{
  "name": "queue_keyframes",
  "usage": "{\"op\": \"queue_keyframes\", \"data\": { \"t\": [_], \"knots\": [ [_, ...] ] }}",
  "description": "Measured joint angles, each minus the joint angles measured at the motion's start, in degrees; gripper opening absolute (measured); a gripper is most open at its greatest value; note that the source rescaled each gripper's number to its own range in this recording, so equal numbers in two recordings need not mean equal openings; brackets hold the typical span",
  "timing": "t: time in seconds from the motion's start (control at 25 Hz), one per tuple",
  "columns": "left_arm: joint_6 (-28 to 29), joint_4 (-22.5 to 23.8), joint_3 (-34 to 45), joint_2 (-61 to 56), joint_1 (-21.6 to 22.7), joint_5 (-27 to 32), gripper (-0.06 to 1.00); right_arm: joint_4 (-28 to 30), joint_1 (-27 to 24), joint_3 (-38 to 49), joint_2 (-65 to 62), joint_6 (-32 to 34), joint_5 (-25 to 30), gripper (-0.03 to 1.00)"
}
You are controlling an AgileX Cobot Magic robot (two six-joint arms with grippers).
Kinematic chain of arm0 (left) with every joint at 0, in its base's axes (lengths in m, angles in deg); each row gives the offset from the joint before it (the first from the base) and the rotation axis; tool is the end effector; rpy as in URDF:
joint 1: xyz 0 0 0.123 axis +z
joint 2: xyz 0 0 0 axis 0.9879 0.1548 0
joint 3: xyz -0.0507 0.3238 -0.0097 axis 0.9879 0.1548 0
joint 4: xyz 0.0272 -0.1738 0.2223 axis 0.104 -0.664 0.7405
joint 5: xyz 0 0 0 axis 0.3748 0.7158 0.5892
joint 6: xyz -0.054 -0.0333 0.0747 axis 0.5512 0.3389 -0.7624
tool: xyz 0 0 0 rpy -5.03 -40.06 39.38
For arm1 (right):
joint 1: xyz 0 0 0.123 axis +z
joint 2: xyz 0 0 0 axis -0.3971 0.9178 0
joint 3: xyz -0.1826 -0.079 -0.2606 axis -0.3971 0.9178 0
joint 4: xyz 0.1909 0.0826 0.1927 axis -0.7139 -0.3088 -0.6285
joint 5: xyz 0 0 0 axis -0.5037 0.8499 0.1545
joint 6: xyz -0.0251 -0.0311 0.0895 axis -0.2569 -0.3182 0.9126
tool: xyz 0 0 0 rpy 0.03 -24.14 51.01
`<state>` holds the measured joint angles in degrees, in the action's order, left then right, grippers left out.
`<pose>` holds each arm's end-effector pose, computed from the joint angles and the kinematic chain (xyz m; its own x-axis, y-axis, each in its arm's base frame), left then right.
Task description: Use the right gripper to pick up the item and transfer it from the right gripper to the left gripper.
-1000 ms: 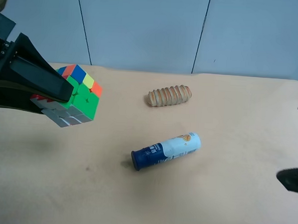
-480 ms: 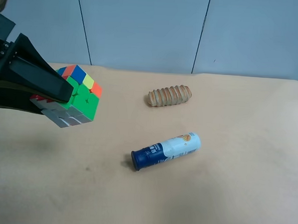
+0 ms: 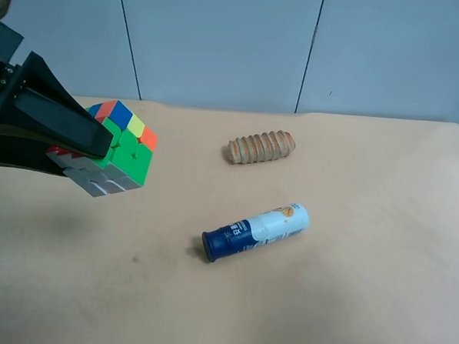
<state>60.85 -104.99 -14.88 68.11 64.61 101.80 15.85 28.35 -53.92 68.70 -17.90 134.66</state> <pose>0.1722 -0.1115 0.3505 -0.9098 0.0427 -0.4129 0.3161 0.7158 -0.6226 0.0131 0.0060 0.2875 -0.4039 -0.4519 -0.7954 -0.7357 0.6772 -0.0112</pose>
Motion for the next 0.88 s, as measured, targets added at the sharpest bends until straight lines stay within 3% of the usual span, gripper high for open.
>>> {"op": "queue_keyframes", "data": {
  "t": [0.36,0.64,0.88],
  "knots": [
    [0.0,0.4,0.0,0.0,0.0,-3.5,0.00,0.0,-1.2,0.0,-0.3,0.0,0.0,1.00],
    [0.0,1.1,0.0,0.0,0.0,-6.0,0.00,-0.1,-12.2,0.0,-8.3,0.0,-0.1,1.00],
    [0.2,7.8,0.0,0.0,0.0,-5.9,0.00,-0.1,-21.0,0.0,-9.4,0.0,-0.1,1.00]
  ]
}}
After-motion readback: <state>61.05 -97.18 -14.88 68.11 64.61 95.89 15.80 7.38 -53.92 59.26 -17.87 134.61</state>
